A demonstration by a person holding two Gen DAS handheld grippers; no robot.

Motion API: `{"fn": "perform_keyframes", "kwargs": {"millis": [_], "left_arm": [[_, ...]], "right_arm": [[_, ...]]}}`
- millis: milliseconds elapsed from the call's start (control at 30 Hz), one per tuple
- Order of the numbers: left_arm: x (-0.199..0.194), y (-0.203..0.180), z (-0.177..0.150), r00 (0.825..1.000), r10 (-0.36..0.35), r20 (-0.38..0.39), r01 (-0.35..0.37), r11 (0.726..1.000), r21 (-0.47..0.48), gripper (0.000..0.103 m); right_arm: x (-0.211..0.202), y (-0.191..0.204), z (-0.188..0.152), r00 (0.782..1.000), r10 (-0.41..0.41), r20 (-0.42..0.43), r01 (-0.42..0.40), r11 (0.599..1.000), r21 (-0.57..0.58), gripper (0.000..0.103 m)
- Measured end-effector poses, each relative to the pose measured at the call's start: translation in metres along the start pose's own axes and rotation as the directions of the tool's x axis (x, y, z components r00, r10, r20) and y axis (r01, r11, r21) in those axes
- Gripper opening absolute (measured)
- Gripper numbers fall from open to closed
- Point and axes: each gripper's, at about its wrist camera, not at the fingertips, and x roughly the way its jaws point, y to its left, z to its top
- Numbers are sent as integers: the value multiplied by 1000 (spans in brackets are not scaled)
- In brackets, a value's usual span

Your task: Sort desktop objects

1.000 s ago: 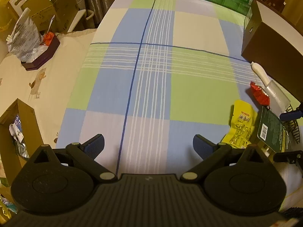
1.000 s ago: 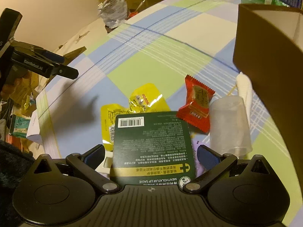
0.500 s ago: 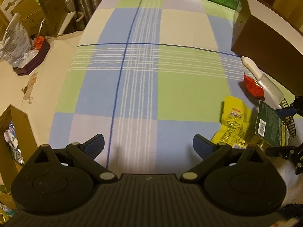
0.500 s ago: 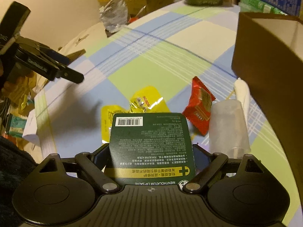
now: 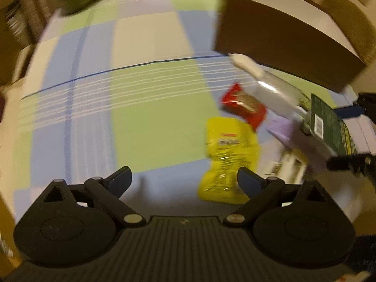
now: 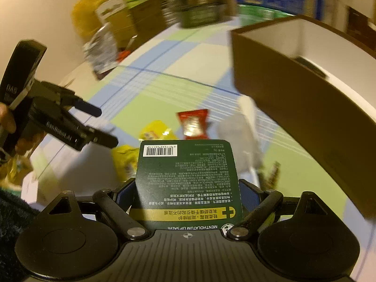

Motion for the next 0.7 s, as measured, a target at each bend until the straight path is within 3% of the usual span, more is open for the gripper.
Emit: {"fn": "perform_keyframes", "kwargs": {"millis": [167,333,533,700], "left_arm": [[16,-18,10,998,-58,-8,59,991,123,93],[36,-30,15,995,-95,-40,101,974,203,76],[50,-39,14,988,-142,-58,153,938,309,73],[52,-47,11,986,-162,-30,160,901,403,70]], "right_arm": [[-23,-15,-16,995,-96,25,92,988,120,87],[-44,-23,-36,985,-172,35,159,961,228,87],[-58,-23,-55,971,-237,38,213,923,321,87],[-67,-20,-68,961,-274,33,243,896,371,87]]}}
